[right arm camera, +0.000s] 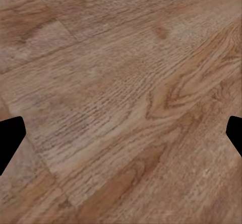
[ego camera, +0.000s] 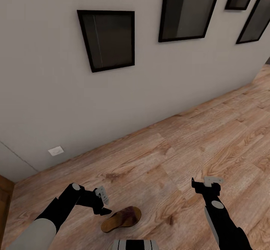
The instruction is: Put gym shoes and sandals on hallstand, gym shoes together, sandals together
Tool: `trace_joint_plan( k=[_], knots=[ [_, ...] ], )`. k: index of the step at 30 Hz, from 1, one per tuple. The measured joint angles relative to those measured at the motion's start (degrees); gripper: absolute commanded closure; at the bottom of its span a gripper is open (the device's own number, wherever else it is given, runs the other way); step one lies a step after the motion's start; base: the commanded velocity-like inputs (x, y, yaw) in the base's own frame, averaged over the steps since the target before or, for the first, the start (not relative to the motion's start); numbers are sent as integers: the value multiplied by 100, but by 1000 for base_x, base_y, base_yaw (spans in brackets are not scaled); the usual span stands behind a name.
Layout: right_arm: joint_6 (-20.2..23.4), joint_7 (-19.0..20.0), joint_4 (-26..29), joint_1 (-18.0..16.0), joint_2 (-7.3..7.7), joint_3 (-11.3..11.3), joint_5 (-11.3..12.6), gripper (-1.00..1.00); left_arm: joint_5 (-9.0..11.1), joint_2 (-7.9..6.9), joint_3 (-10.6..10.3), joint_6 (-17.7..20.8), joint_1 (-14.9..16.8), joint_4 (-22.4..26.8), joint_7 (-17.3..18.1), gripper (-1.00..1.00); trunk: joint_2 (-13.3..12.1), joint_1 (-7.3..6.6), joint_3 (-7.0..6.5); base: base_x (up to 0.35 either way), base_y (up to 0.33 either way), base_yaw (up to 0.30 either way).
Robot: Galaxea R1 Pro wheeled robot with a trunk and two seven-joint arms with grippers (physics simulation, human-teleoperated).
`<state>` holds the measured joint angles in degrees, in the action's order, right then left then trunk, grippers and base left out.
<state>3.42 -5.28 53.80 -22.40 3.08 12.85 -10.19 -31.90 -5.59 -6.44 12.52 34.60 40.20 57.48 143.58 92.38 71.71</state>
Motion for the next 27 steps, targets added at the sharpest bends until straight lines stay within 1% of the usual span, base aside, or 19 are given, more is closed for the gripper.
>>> trace_joint_plan(
  k=[1,8,21,27],
  knots=[
    [0,0,0,0,0,0,-1,-100,-1,0,0,1,0,-1,0,-100,1,3,22,0,0,0],
    [0,0,1,0,0,2,1,-100,0,0,0,0,1,-5,0,-100,2,2,47,0,0,0],
    [0,-1,0,0,0,8,2,-100,6,0,8,-3,16,2,-5,-100,2,2,155,0,0,0],
    [0,0,0,0,0,9,0,-100,2,0,2,3,39,3,-8,-100,9,18,342,0,0,0]
  ],
)
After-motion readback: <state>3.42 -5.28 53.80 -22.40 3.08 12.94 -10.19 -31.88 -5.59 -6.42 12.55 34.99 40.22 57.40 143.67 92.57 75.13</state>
